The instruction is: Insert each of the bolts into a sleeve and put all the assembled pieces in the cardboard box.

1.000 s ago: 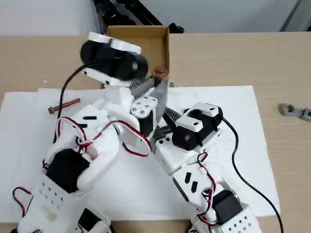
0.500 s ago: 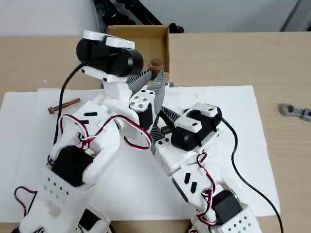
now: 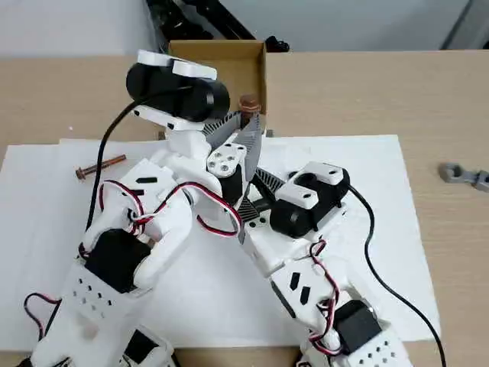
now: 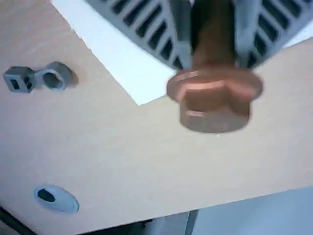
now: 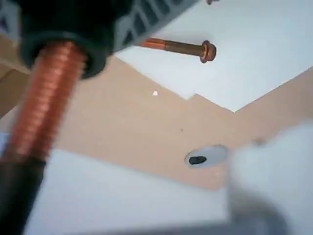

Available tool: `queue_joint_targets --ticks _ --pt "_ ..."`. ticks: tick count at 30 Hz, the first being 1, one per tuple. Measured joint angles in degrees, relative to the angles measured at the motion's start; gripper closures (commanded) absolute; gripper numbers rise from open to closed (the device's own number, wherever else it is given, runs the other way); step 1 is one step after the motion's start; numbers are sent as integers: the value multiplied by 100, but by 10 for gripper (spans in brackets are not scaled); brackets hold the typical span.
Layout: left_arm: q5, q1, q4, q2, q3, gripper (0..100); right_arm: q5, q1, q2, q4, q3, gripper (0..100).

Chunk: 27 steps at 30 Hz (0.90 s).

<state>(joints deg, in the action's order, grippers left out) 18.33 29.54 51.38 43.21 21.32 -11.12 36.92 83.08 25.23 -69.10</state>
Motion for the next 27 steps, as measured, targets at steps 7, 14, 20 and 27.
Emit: queue_joint_targets --ticks 7,14,20,27 --pt "211 -26 352 44 -18 994 0 9 -9 9 -18 996" --pt "211 229 862 88 -18 993 -18 -35 -9 9 -18 996" --pt "211 378 1213 70 -158 896 -18 -53 0 9 0 996" --pt "237 431 2066 70 -624 817 -18 -53 9 0 0 996"
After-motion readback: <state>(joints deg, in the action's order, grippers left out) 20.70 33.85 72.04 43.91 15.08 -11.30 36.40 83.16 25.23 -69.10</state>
